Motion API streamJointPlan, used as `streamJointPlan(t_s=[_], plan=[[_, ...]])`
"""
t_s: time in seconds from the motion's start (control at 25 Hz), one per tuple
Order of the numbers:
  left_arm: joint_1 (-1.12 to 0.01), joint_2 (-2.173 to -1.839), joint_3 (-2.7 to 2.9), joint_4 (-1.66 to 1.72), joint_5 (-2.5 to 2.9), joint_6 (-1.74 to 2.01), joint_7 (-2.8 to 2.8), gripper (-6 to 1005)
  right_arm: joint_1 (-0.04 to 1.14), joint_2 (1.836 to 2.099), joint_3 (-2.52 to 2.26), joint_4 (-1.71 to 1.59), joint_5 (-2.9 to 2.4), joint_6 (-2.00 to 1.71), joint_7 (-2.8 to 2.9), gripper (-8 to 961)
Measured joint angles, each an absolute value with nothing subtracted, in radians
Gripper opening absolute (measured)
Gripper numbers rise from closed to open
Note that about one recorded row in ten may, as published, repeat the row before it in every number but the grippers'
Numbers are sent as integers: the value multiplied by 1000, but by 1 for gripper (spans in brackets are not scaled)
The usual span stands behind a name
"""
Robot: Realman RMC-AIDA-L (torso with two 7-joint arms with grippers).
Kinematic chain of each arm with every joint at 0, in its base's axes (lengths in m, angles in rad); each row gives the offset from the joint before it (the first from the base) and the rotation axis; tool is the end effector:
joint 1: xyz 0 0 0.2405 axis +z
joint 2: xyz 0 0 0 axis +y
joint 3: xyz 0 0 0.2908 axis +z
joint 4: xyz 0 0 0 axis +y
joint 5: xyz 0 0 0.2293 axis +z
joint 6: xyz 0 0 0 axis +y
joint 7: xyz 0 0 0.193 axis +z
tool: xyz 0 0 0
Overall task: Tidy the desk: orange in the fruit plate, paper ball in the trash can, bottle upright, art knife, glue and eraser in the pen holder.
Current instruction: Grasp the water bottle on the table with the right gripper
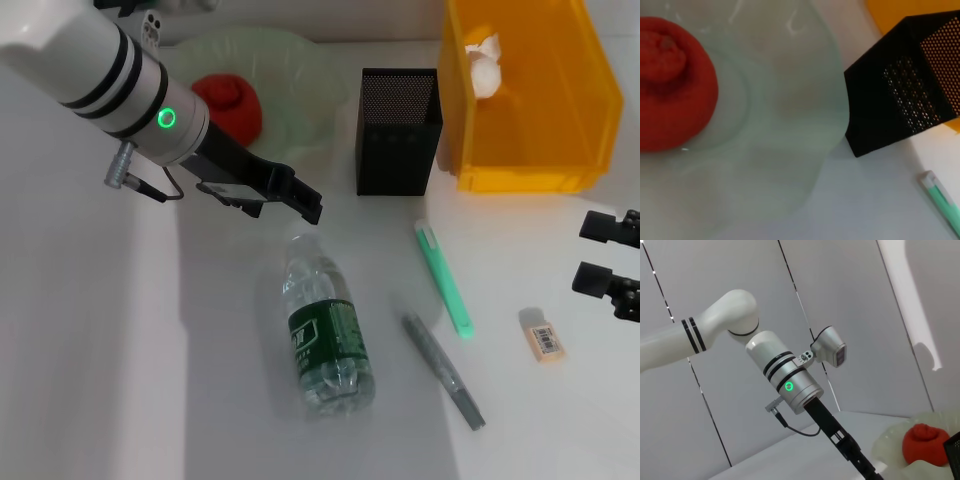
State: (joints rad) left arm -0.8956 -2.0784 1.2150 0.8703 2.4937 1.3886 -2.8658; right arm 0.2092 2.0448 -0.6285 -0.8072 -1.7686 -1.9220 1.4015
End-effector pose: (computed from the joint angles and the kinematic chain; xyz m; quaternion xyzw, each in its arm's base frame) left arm -0.1859 0.4527 -0.1019 -0.8342 -0.5265 0.0858 0.1400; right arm 0.3193 0.2706 0.0186 -0.8935 0.2322 0.3588 0.1377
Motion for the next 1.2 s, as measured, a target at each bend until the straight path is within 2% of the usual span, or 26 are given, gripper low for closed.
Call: streamJointPlan(t_s=[1.2], plan=[[-877, -2080, 1296, 777, 2392, 1271, -2879, 837, 241, 2049, -626, -750, -1801, -1882, 1350, 725]])
